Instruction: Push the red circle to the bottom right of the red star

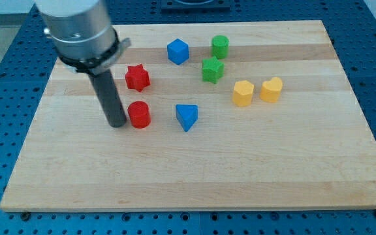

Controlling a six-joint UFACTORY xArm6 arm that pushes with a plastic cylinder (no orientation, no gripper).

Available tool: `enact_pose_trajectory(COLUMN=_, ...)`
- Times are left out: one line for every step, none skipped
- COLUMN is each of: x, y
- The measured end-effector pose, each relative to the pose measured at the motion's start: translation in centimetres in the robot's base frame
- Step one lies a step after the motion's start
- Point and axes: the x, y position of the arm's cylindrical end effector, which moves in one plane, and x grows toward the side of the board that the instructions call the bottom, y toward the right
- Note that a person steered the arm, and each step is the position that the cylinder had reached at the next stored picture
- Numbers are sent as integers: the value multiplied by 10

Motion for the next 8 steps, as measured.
enact_pose_trajectory(x=0, y=1)
enact_pose_trajectory(x=5, y=1)
enact_pose_trajectory(x=38, y=1)
enact_pose_trajectory(x=41, y=1)
enact_pose_trajectory(x=40, y=1)
enact_pose_trajectory(x=27, y=1)
enact_pose_trajectory(x=16, y=14)
enact_pose_trajectory(x=3, y=39)
